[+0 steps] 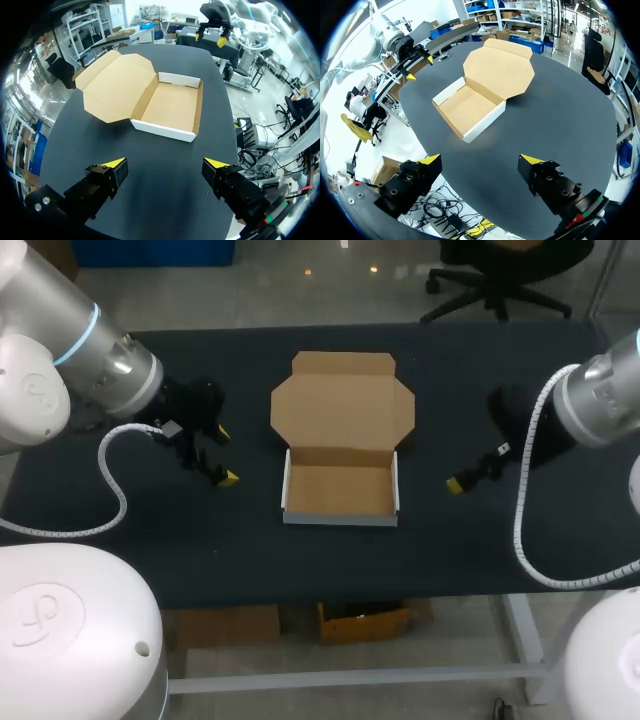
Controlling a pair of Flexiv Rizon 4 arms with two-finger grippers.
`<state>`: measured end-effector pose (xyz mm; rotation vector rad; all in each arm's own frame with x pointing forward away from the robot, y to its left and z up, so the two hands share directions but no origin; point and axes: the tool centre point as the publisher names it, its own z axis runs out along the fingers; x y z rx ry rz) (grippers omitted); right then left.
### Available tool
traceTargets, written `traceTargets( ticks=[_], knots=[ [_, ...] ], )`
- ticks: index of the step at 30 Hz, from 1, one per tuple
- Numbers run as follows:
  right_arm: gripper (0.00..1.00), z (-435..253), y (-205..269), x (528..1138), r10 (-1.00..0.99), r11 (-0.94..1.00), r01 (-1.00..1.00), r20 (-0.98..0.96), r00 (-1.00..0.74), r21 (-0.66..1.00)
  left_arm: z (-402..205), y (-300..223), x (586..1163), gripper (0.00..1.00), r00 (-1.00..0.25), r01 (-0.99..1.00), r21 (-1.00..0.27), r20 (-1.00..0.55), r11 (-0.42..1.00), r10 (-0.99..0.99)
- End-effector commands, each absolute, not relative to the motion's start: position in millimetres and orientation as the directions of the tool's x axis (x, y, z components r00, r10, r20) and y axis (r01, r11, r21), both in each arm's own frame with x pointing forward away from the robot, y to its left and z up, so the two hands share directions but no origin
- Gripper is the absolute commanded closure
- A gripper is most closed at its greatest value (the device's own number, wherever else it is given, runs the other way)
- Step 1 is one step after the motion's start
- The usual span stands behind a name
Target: Assemble the packaging by folding the flat box into shape, placing the metal phone stand inside, and closing the box properly
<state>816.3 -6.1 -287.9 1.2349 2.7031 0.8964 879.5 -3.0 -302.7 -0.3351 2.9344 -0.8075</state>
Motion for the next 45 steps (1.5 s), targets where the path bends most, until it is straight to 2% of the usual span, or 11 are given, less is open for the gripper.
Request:
traceTargets(
  ticks=[1, 18, 25, 36, 45],
  knots=[
    [0.00, -286.2, -7.6, 816.1, 0.699, 0.518, 0.681, 0.203, -0.686, 0.517, -303.0, -3.6, 879.6, 0.00, -0.973, -0.189, -0.511, -0.019, 0.839, -0.231],
    [0.00, -272.9, -31.6, 794.7, 0.682, 0.514, 0.687, 0.240, -0.690, 0.514, -288.5, -0.4, 870.9, 0.00, -0.953, -0.254, -0.496, -0.020, 0.831, -0.303],
    [0.00, -263.7, -43.8, 779.9, 0.714, 0.504, 0.721, 0.240, -0.657, 0.475, -278.4, 7.3, 861.1, 0.00, -0.913, -0.382, -0.464, 0.056, 0.799, -0.404],
    [0.00, -242.8, -59.7, 760.9, 0.838, 0.401, 0.850, 0.239, -0.491, 0.341, -257.1, 28.4, 846.3, 0.00, -0.711, -0.687, -0.376, 0.171, 0.622, -0.682],
    [0.00, -231.5, -73.5, 749.1, 0.874, 0.337, 0.886, 0.245, -0.420, 0.317, -244.7, 33.3, 832.7, 0.00, -0.597, -0.783, -0.337, 0.169, 0.524, -0.784]
  ],
)
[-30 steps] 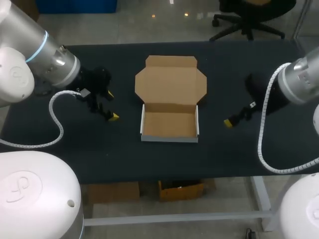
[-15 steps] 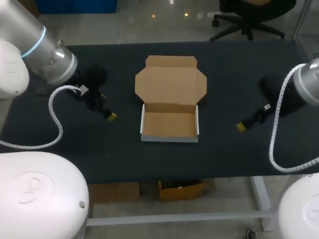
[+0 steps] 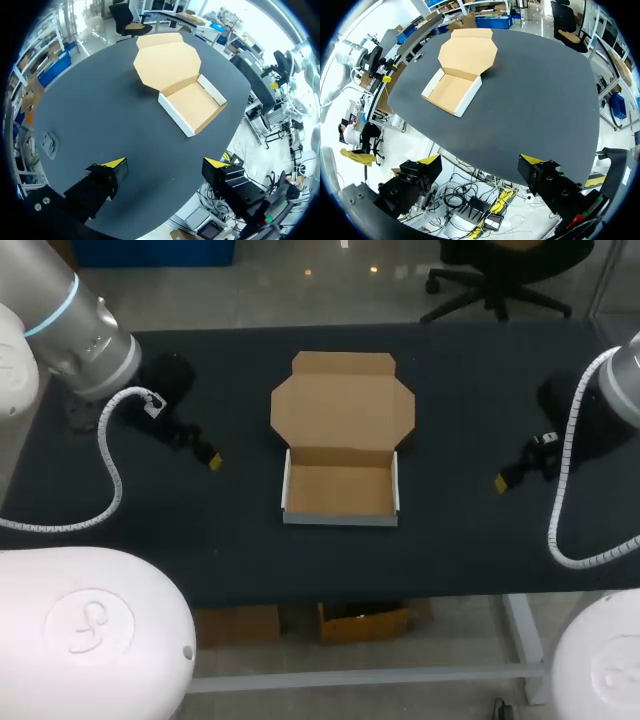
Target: Assemble the packaging by folding the flat box into shape, placing the metal phone stand inside, and closing the box properly
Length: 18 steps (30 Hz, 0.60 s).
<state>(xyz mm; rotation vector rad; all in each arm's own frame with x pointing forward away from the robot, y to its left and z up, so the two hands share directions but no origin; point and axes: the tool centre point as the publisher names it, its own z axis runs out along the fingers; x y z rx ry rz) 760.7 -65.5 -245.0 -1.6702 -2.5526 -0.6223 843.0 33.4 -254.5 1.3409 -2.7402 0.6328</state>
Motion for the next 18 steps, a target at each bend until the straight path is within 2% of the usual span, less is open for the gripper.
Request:
traceTargets(
  ticks=[1, 5, 7, 18],
  knots=[
    [0.00, -231.1, -74.2, 748.5, 0.875, 0.334, 0.888, 0.245, -0.417, 0.316, -243.7, 34.4, 831.4, 0.00, -0.589, -0.789, -0.335, 0.173, 0.515, -0.789],
    [0.00, -228.5, -80.6, 744.0, 0.893, 0.293, 0.911, 0.258, -0.369, 0.290, -237.2, 42.3, 824.4, 0.00, -0.545, -0.821, -0.319, 0.194, 0.473, -0.815],
    [0.00, -225.2, -83.8, 741.6, 0.919, 0.271, 0.920, 0.209, -0.335, 0.284, -233.5, 47.5, 821.3, 0.00, -0.585, -0.793, -0.318, 0.163, 0.519, -0.794],
    [0.00, -225.2, -83.8, 741.6, 0.919, 0.271, 0.920, 0.209, -0.335, 0.284, -233.5, 47.5, 821.3, 0.00, -0.585, -0.793, -0.318, 0.163, 0.519, -0.794]
  ],
)
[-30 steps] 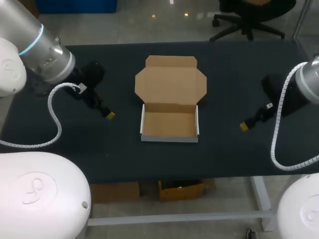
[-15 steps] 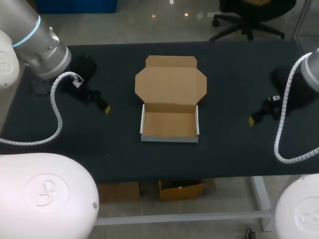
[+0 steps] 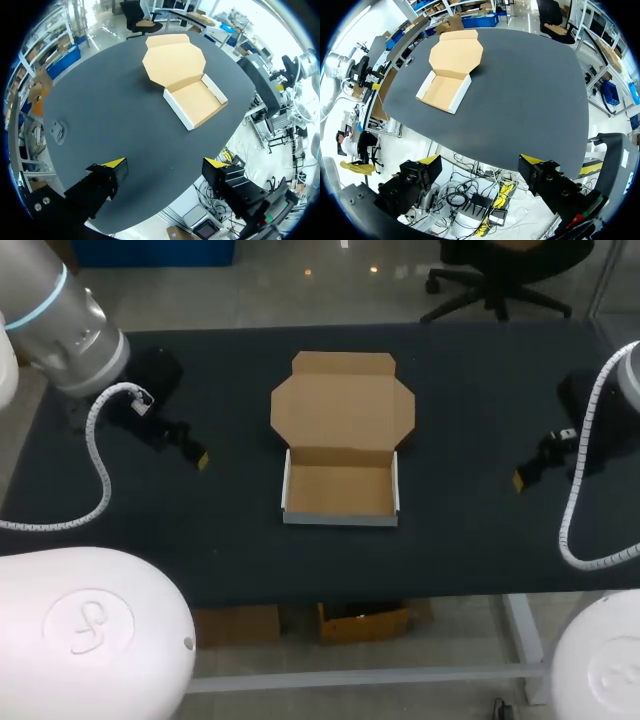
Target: Assemble the packaging by folding the flat box into shape, placing the metal phone stand inside, and closing the box properly
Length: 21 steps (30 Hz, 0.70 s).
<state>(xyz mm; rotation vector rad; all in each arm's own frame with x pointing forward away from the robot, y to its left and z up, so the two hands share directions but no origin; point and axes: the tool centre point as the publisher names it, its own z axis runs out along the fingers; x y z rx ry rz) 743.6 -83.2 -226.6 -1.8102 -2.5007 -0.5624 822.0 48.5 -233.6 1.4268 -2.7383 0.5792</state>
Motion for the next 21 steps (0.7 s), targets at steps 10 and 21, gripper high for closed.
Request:
traceTargets(
  ticks=[10, 21],
  knots=[
    [0.00, -222.3, -86.0, 735.4, 0.917, 0.266, 0.921, 0.221, -0.333, 0.286, -231.7, 48.7, 815.2, 0.00, -0.495, -0.854, -0.280, 0.183, 0.438, -0.849],
    [0.00, -206.1, -98.6, 711.7, 0.920, 0.268, 0.923, 0.211, -0.330, 0.276, -232.1, 62.0, 793.9, 0.00, -0.335, -0.931, -0.240, 0.266, 0.275, -0.904]
  ],
)
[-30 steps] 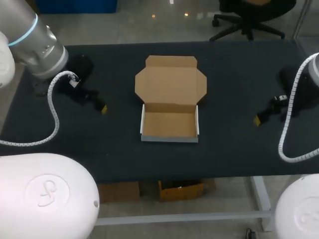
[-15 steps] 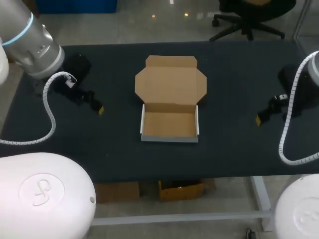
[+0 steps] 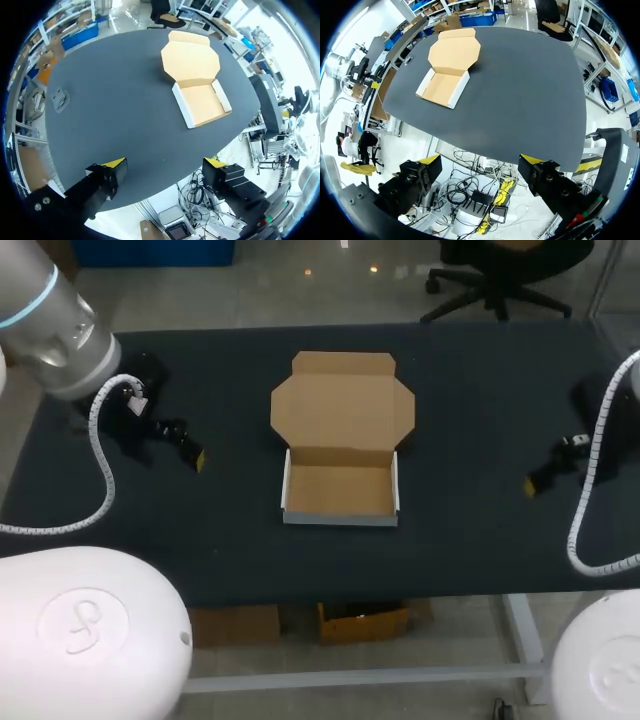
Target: Assemble the packaging by folding the flat box into shape, placing the metal phone stand inside, and closing the box properly
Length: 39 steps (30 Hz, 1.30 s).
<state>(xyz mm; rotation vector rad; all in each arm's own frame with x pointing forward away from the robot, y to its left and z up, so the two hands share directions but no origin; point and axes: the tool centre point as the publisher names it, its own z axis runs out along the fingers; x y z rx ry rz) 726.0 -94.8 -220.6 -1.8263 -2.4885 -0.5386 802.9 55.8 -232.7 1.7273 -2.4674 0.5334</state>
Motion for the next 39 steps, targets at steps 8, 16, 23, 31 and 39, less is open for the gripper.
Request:
traceTargets(
  ticks=[8, 16, 23, 31, 39],
  knots=[
    [0.00, -204.1, -108.0, 705.1, 0.922, 0.248, 0.940, 0.241, -0.304, 0.237, -231.7, 69.3, 786.5, 0.00, -0.251, -0.962, -0.184, 0.284, 0.204, -0.926],
    [0.00, -197.9, -105.0, 699.6, 0.929, 0.237, 0.962, 0.258, -0.266, 0.140, -226.6, 73.3, 783.1, 0.00, -0.172, -0.981, -0.138, 0.319, 0.133, -0.932],
    [0.00, -187.6, -104.6, 688.6, 0.929, 0.218, 0.968, 0.276, -0.245, 0.126, -217.5, 75.7, 774.5, 0.00, -0.116, -0.990, -0.110, 0.332, 0.083, -0.936],
    [0.00, -182.5, -108.1, 680.0, 0.933, 0.198, 0.975, 0.285, -0.220, 0.104, -210.7, 72.2, 767.0, 0.00, -0.059, -0.997, -0.061, 0.332, 0.041, -0.941],
    [0.00, -186.4, -110.3, 681.2, 0.932, 0.180, 0.979, 0.303, -0.200, 0.094, -205.5, 67.5, 760.3, 0.00, -0.018, -0.994, -0.104, 0.312, -0.015, -0.950]
  ],
)
